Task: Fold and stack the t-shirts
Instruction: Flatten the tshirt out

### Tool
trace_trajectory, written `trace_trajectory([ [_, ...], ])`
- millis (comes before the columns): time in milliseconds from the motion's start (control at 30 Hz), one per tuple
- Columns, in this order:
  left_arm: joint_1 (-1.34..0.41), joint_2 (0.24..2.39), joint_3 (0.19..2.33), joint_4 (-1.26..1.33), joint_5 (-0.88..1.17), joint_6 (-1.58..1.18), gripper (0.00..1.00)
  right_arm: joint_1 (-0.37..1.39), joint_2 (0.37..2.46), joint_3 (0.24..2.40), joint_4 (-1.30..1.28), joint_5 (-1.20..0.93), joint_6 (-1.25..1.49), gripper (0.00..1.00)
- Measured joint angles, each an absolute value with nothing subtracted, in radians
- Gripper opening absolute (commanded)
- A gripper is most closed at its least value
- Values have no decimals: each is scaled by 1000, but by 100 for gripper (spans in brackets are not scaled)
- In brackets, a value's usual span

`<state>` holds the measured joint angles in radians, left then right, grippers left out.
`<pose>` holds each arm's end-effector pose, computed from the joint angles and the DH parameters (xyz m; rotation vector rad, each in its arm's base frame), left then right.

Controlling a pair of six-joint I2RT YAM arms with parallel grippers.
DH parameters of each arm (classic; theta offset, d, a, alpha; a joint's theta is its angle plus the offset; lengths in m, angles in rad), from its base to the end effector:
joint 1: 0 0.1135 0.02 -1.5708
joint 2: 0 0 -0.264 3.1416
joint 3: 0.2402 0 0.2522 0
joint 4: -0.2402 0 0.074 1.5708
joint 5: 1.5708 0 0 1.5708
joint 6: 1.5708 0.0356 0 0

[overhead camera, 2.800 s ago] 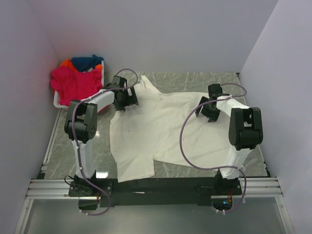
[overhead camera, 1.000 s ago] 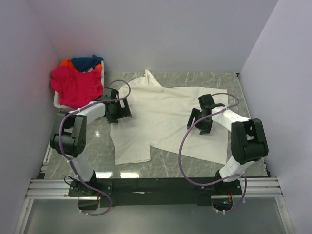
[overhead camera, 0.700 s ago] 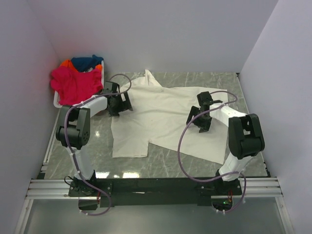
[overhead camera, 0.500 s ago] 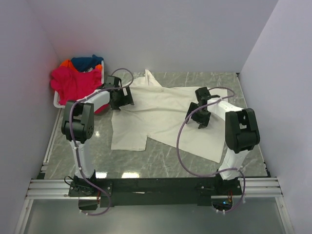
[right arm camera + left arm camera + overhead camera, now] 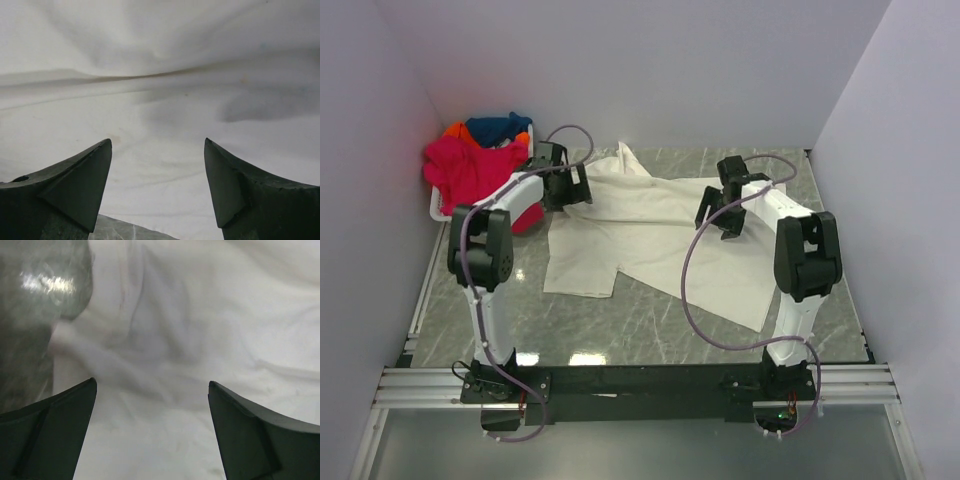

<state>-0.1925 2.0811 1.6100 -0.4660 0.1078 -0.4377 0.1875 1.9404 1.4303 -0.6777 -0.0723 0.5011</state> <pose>0.4500 -0.0916 0.1980 -0.2664 2.5306 -0.3891 0.3919 0.0770 0.1909 0.4167 2.7608 0.2777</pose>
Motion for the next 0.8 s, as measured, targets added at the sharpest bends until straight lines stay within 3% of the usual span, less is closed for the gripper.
trace_trajectory([
  [233, -216, 1606, 1240, -427, 44, -474, 99, 187, 1853, 1414, -675, -99, 493, 80],
  [400, -230, 1305, 902, -443, -25, -539, 94, 187, 1699, 1297, -655, -113, 502, 80],
  [567, -221, 1205, 711, -549, -102, -598, 84, 187, 1588, 1183, -647, -121, 517, 80],
  [667, -215, 1202, 700, -571, -130, -619, 75, 187, 1533, 1130, -647, -122, 529, 80],
  [800, -199, 1258, 702, -549, -147, -626, 69, 187, 1473, 1091, -647, -121, 538, 80],
])
